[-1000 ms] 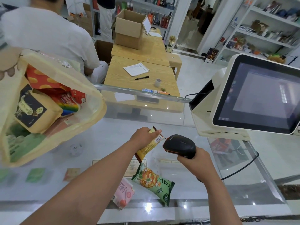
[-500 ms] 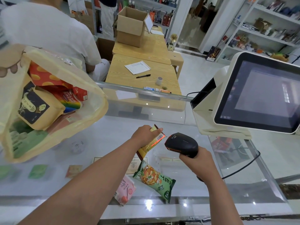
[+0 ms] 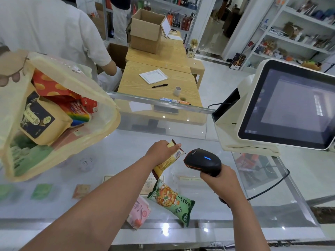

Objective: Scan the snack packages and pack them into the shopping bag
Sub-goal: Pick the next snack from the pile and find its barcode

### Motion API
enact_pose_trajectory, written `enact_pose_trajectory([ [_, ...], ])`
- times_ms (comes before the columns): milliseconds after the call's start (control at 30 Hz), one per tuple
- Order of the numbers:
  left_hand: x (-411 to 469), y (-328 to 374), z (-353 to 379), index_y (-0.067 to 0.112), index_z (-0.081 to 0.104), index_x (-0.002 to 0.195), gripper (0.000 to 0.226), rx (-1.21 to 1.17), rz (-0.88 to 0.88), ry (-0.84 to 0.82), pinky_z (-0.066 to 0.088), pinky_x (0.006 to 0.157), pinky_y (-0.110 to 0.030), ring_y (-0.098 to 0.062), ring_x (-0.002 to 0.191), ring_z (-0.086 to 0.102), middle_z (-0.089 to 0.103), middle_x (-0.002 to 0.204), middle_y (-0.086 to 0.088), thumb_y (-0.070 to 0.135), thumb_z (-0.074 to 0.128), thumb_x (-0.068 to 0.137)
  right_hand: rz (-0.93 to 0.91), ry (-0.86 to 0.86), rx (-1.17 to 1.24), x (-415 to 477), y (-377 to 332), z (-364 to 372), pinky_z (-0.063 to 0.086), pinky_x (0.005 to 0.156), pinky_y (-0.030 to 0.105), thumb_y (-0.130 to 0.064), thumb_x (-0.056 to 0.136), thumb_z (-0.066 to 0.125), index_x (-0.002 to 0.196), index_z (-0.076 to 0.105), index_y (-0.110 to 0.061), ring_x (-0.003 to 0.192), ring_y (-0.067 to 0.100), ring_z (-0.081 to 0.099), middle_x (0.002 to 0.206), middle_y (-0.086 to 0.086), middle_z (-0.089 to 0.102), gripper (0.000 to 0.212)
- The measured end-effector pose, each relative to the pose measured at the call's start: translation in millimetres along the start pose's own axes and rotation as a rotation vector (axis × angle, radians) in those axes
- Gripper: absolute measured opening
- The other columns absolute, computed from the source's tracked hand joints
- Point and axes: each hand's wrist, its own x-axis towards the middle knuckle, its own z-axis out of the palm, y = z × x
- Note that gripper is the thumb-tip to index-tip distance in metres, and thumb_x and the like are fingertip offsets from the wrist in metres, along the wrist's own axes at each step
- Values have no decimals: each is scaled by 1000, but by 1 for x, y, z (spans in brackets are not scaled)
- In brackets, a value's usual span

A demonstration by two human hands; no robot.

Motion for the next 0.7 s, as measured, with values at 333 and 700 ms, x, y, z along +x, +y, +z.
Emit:
enact_pose_trajectory([
  [333, -5, 2, -1, 17, 52, 81, 53, -15, -20, 9, 47, 66, -29, -15, 67, 58, 58, 77, 0, 68, 40, 89, -42, 12, -29, 5, 4, 17, 40, 52, 13, -16, 75, 70, 81, 59, -17, 64, 7, 55, 70, -6, 62, 13],
  [700, -14, 3, -9, 14, 58, 91, 58, -329, -99, 17, 57, 81, -44, -26, 78, 68, 68, 90, -6, 71, 48, 82, -43, 11, -129, 23, 24, 51, 42, 64, 17, -13, 79, 70, 108, 56, -15, 88, 17, 57, 92, -2, 58, 32],
])
